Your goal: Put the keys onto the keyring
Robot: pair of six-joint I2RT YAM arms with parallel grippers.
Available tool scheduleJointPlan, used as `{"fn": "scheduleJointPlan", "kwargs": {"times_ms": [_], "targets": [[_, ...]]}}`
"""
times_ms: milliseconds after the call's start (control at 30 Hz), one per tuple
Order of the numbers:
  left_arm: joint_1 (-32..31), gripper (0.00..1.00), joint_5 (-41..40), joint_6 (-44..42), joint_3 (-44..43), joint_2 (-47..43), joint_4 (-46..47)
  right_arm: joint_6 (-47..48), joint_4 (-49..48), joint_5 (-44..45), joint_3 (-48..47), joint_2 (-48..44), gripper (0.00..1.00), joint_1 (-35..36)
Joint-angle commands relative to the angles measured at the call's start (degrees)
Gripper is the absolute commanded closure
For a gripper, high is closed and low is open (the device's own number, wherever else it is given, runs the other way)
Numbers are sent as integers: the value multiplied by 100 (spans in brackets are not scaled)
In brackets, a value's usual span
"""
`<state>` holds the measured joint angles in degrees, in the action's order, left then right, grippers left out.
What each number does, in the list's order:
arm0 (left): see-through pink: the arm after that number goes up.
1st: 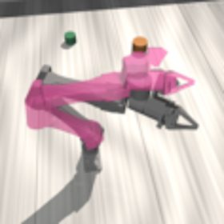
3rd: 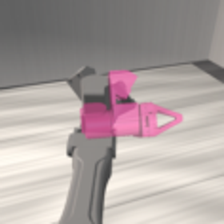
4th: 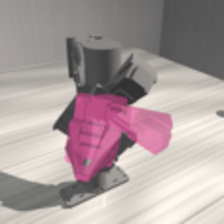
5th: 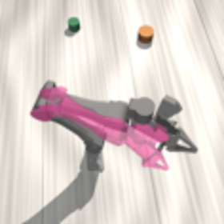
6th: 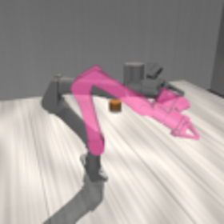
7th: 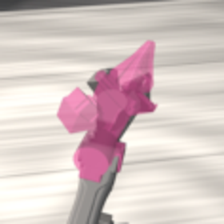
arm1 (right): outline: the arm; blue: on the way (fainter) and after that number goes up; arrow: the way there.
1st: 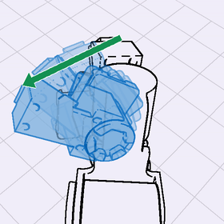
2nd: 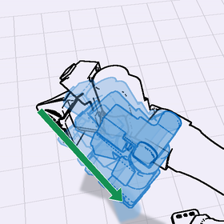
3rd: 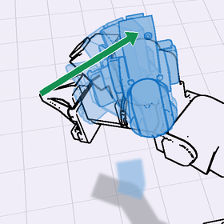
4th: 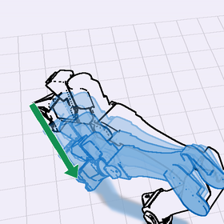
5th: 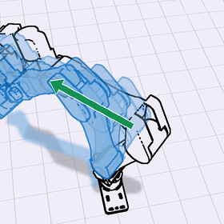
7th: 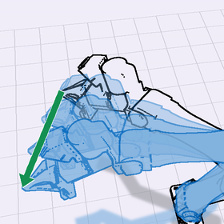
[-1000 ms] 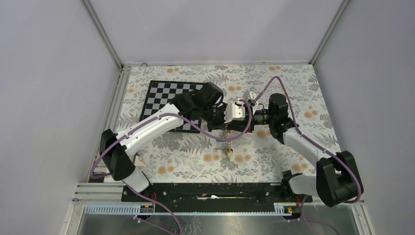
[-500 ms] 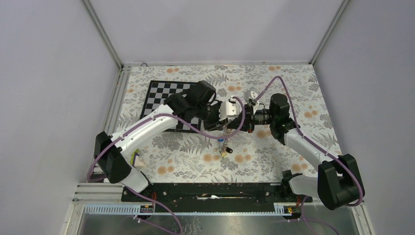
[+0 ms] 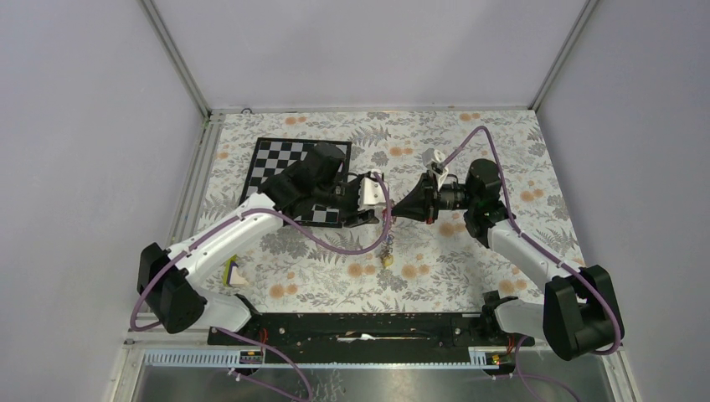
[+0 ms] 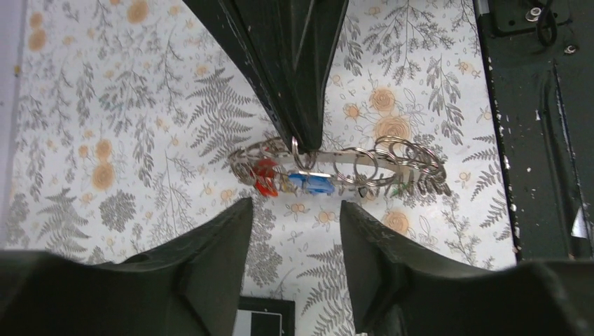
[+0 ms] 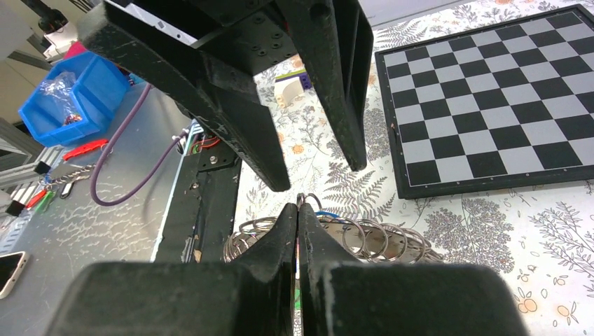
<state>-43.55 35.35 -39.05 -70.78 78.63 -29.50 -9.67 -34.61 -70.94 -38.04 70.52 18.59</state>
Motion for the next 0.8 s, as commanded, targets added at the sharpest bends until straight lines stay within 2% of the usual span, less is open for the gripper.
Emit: {"fn": "scheduleJointPlan", "kwargs": {"times_ms": [0,100,300,533,767], "targets": [[-2,51,474,-139,-13,125,559,-293,-643,-179,-50,-54,100,-56],[-2,61,568,-143,0,177,557,-330,-691,-176,-42,-52,100,-66],[-11,74,789,-125,38,246,568,-363,-720,-149,-42,-29,100,-76],[-44,100,868,-58,3,311,568,-394,-731,-43,-30,-16,100,-88],[-379,100,160,345,95,301,831,-541,-846,256,-2,28,100,-88]]}}
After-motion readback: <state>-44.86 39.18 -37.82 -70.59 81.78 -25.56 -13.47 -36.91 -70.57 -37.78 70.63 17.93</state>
